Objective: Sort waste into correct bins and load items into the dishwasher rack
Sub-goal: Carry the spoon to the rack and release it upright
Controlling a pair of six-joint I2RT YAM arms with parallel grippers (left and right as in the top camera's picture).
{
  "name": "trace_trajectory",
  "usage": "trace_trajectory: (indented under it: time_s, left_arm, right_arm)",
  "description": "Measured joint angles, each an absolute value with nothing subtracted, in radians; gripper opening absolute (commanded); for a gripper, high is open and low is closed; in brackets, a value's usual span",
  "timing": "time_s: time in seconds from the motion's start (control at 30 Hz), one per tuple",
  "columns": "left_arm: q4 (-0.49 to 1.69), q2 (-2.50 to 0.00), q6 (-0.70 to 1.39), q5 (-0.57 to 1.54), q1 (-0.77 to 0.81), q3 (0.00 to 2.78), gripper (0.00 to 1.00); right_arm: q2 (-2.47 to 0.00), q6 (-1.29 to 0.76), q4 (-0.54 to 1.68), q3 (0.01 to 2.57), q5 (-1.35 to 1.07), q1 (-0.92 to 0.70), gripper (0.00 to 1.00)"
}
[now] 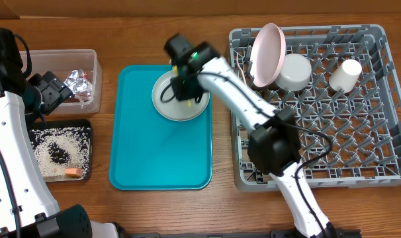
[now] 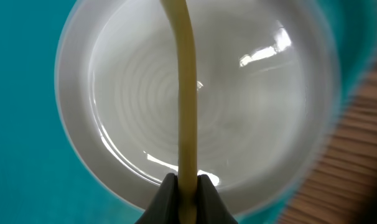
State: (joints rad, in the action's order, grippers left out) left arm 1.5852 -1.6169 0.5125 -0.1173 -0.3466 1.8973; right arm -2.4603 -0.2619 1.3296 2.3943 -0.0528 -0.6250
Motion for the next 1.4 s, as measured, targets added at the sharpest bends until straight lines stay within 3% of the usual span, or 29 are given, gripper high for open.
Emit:
trace_trajectory:
  time_s: [0.37,0.73,0.9,0.97,1.07,1.4]
  left_arm:
    - [1.585,-1.617,0.513,-0.117,-0.347,1.897,1.0]
    - [1.585,-1.617,0.513,-0.117,-0.347,1.897,1.0]
    - [1.585,-1.617,0.513,-0.117,-0.347,1.897,1.0]
    - [1.585,-1.617,0.513,-0.117,-0.347,1.897,1.0]
    - [1.585,-1.617,0.513,-0.117,-0.347,1.897,1.0]
    - [1.585,-1.617,0.513,-0.117,-0.347,1.897,1.0]
  right_arm:
    - [-2.297,-0.262,1.574,2.534,0.111,-0.336,0.04]
    - [-2.299,-0.196,1.429,2.356,0.051,-0.303,0.04]
    - [-2.3,-0.189,1.382,2.287,0.017,-0.303,0.49]
    - [-2.301,-0.18,1.377,2.283,0.01,-0.303,0.58]
    - [-2.301,-0.18,1.374,2.283,0.005,-0.304,0.63]
    - [-2.293,-0.218,1.527,2.374,-0.026,-0.314,0.66]
